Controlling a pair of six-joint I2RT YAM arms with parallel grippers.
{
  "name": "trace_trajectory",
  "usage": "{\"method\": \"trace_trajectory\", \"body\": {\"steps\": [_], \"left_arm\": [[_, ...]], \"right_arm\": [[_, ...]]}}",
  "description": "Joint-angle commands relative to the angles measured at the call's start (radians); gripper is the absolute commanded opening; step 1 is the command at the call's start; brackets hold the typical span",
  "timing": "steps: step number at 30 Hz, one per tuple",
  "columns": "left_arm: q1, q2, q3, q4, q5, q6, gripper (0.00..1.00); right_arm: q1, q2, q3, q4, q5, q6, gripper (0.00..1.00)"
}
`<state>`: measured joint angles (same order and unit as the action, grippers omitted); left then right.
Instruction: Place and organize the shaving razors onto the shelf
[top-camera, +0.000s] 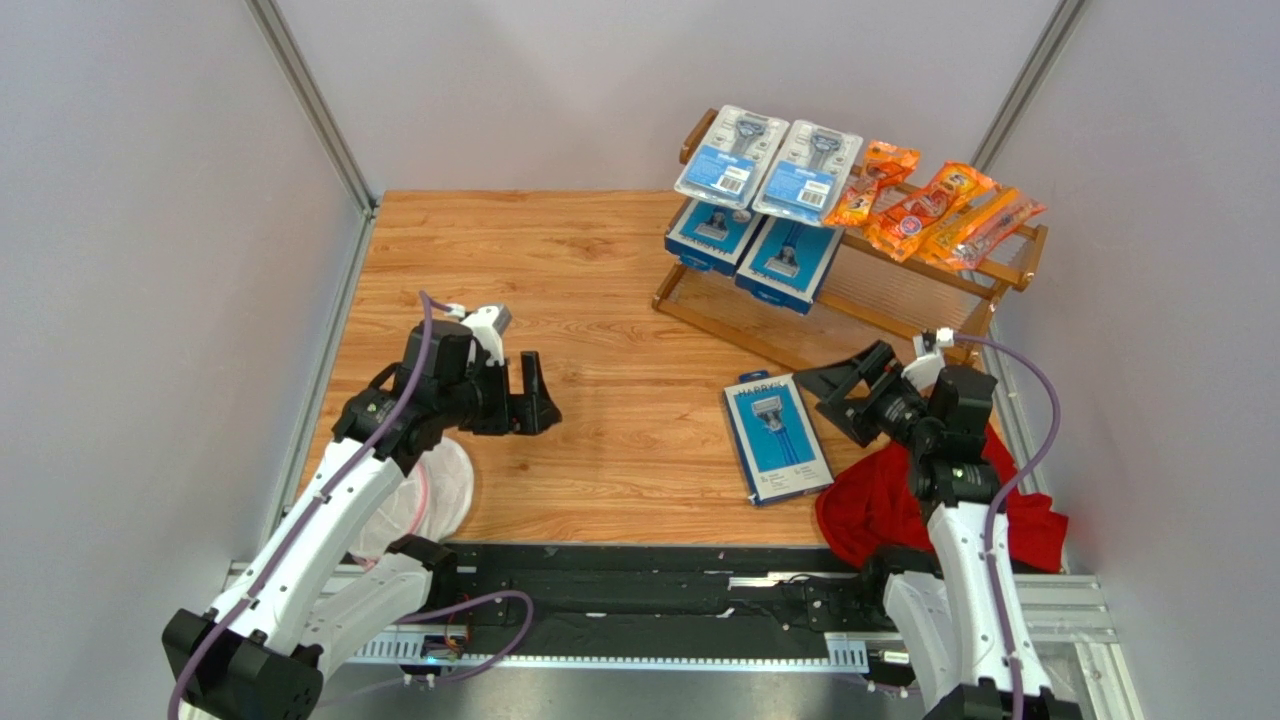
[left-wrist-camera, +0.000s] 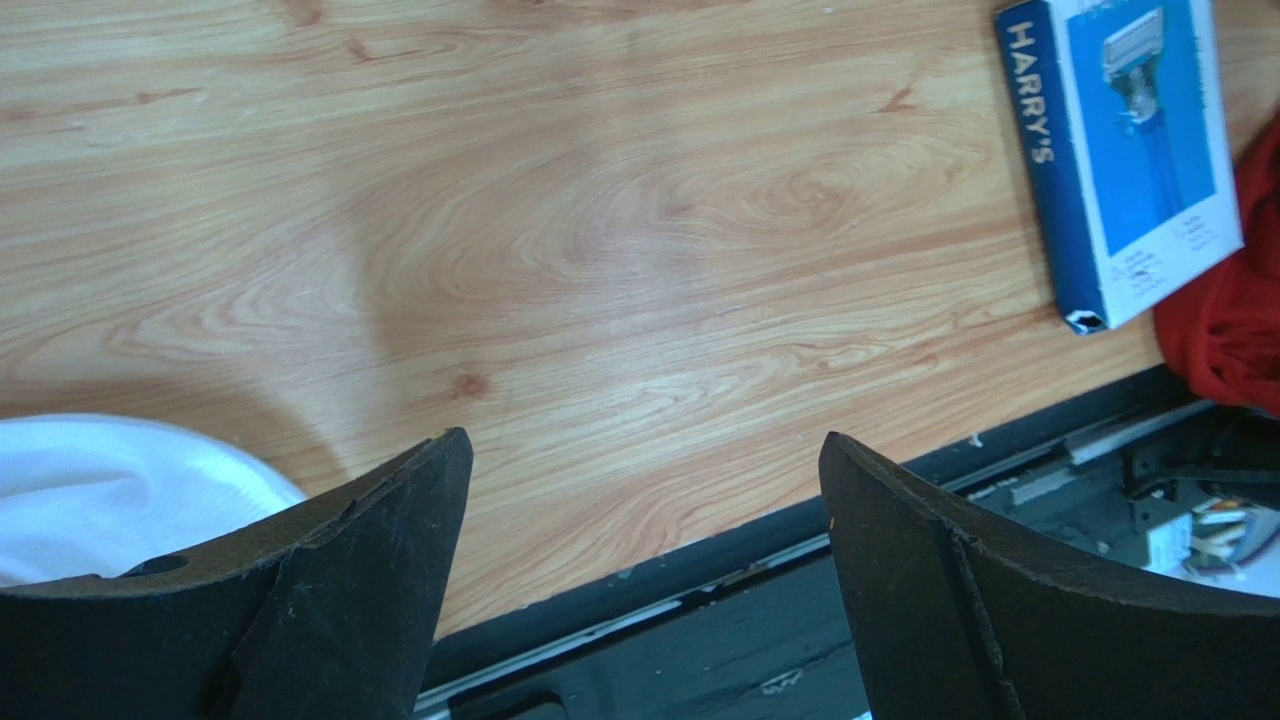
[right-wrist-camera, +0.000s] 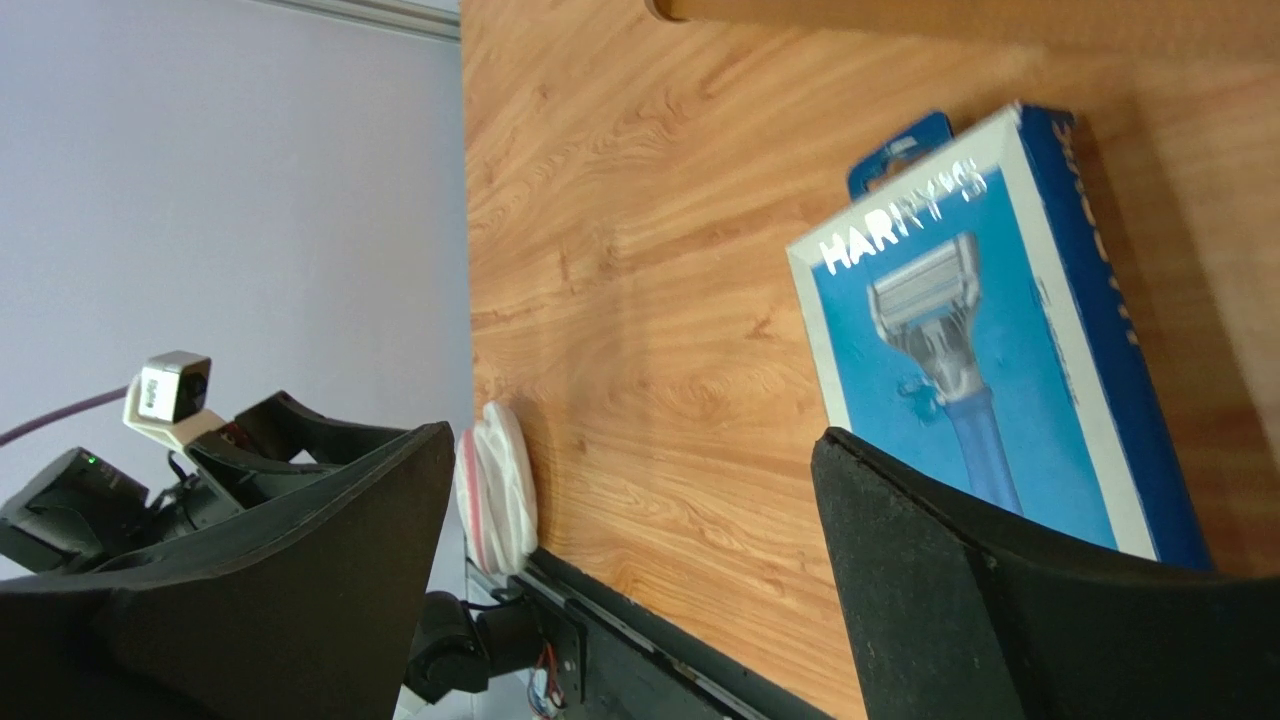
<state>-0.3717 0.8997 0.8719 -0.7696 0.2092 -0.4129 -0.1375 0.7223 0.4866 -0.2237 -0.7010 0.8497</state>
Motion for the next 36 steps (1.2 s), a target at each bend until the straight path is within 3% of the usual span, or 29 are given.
{"method": "trace_trajectory", "body": {"steps": [1, 6, 15, 23, 30, 36], "left_arm": [[-0.003, -0.038, -0.088, 0.136, 0.137, -0.118, 0.93], [-0.021, -0.113, -0.195, 0.22, 0.194, -0.22, 0.92], [-0.029, -0.168, -0.194, 0.196, 0.21, -0.228, 0.92], [-0.038, -0.114, -0.246, 0.299, 0.275, -0.276, 0.92], [-0.082, -0.006, -0.313, 0.506, 0.323, -0.368, 0.92], [-0.13, 0.105, -0.327, 0.625, 0.308, -0.412, 0.92]], "right_arm": [[0.006, -0.118, -0.043, -0.215, 0.057, -0.131, 0.94], [0.006, -0.159, -0.1, -0.306, 0.133, -0.181, 0.94], [0.006, -0.001, -0.077, -0.33, 0.319, -0.185, 0.94], [0.006, 0.164, -0.12, -0.134, 0.331, -0.187, 0.93], [0.015, 0.305, -0.134, 0.023, 0.256, -0.202, 0.92], [0.133, 0.436, -0.108, 0.089, 0.251, -0.225, 0.91]]}}
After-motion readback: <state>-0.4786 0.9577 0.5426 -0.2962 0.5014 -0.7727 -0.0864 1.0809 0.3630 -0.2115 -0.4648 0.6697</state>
